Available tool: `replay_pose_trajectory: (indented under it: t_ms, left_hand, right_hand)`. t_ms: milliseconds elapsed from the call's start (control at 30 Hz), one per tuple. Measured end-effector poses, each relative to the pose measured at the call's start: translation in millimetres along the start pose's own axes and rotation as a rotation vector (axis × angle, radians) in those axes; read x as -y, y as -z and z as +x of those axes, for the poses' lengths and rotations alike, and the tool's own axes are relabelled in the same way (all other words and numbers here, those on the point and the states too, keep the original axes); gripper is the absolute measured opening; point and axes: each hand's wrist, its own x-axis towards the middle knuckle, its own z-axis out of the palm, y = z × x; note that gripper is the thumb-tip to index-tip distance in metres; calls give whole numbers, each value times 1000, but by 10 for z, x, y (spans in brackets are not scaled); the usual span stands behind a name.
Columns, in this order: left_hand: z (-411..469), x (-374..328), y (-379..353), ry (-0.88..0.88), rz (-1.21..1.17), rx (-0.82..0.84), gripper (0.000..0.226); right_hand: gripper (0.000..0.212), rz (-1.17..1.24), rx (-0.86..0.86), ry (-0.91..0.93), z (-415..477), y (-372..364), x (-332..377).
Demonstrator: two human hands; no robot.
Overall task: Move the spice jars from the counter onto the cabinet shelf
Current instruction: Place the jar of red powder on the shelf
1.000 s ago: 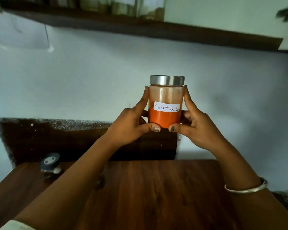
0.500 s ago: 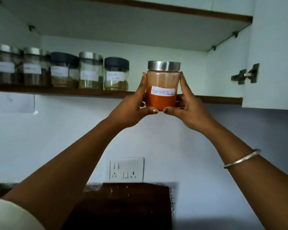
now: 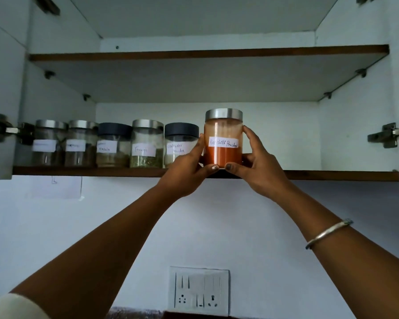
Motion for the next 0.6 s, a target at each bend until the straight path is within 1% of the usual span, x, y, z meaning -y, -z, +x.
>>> replay_pose_trajectory:
  t_ms: [133, 233, 333, 400, 500, 600]
  left_hand:
    - [25, 61, -111, -5, 11, -51, 77]
    - [48, 114, -170, 5, 45, -122, 74]
    - [124, 174, -187, 31, 130, -138, 56]
    - [174, 194, -186, 59, 144, -141, 43]
    - [188, 218, -196, 103, 109, -188, 35]
    - [173, 227, -221, 120, 100, -213, 30]
  right_hand:
    - [91, -159, 9, -23, 54, -69, -61]
    - [83, -275, 41, -55, 96, -107, -53]
    - [68, -431, 42, -105, 147, -196, -3]
    - [63, -543, 39, -135, 177, -279, 24]
    - [59, -659, 23, -170, 190, -381, 52]
    - [56, -688, -27, -169, 143, -454, 55]
